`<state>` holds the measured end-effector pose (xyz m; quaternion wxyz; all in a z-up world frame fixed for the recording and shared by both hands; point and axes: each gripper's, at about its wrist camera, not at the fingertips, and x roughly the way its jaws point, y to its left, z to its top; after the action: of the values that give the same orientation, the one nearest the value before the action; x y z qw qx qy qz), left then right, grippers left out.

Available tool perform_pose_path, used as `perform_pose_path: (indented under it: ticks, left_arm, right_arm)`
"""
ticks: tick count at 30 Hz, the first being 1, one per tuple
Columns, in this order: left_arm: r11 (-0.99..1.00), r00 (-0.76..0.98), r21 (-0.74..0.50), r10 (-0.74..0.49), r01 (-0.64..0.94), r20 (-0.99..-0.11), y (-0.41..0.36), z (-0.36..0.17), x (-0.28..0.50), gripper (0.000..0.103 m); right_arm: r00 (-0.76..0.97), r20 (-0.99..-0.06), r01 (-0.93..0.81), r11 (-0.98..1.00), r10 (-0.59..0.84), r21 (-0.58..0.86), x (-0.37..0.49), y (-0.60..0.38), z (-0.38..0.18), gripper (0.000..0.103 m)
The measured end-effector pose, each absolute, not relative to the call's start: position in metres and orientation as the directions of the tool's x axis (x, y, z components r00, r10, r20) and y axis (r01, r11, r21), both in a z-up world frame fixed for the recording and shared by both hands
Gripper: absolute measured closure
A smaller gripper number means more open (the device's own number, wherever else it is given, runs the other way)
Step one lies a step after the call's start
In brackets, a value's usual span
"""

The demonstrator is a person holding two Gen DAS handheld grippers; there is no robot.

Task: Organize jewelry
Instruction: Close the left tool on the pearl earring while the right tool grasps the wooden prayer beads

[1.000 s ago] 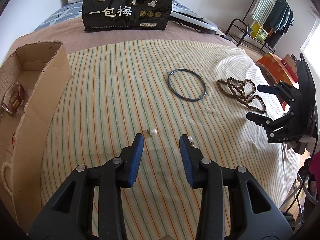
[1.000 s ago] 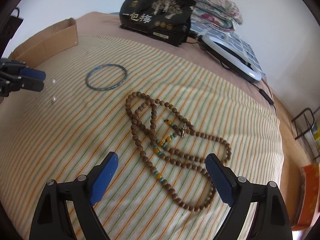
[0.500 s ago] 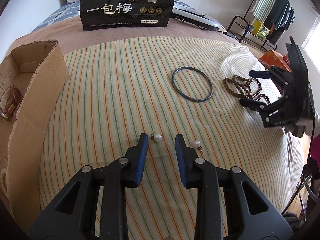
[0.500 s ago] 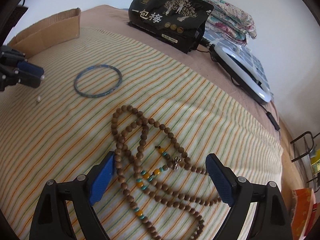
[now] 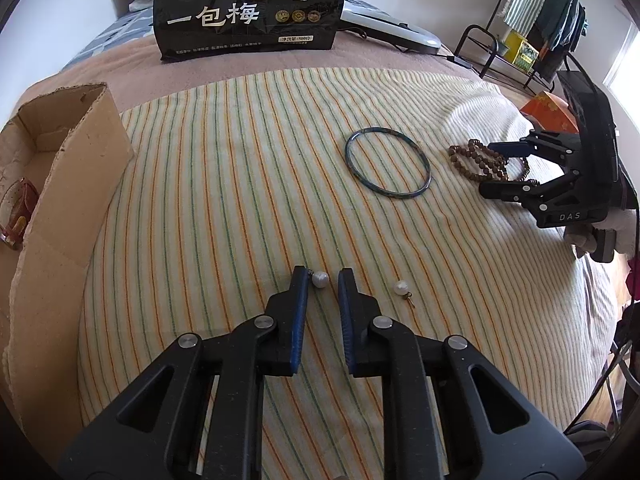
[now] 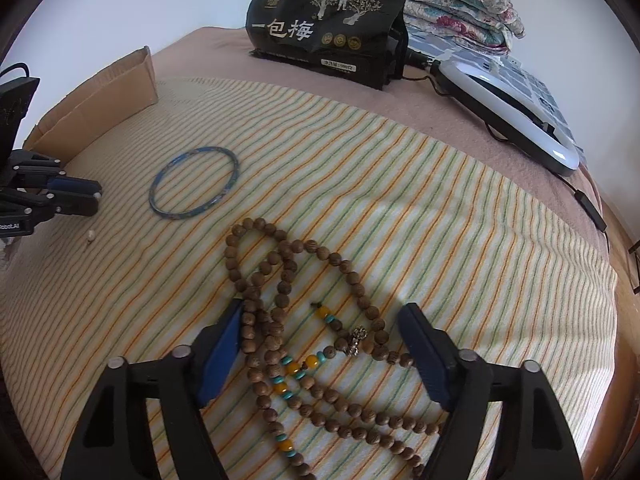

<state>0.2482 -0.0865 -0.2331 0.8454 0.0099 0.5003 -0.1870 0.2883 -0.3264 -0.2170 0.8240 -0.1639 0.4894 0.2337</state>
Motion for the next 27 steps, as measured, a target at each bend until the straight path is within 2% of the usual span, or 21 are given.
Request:
perform_pose_path:
  ticks: [3,8,16,27]
  left_arm:
    - [0.932,0.433,-0.166,-0.301,0.322,-0.85,-0.086,-0.234,0.249,0.094]
    - [0.932,0.436,-0.165,-0.301,0.322,-0.848,-0.086,-0.234,0.249,0.095]
    - [0.933,0.45,-0.159,-0.299,0.322,-0.841,-0.084,-0.226,0.243,0.095]
    - [0.935,0.491,-0.165,-0.309,0.315,-0.815,-0.072,-0.201,0.23,0.095]
  right_arm:
    - [0.398,-0.887,-0.551,0.834,0.235,-0.026,0.287,-0.324,-0.216,0.041]
    - [0.391,-0.888,-0.542,0.84,0.241,-0.01,0.286,-0.326,-0.212,0.076]
    - [0.396,-0.884,-0.484,0.874,0.248,0.028,0.28,-0.33,-0.207,0.089]
    - [0.466,-0.844,-0.412,0.909,0.267,0.06,0.248,-0.337,-0.185,0.09]
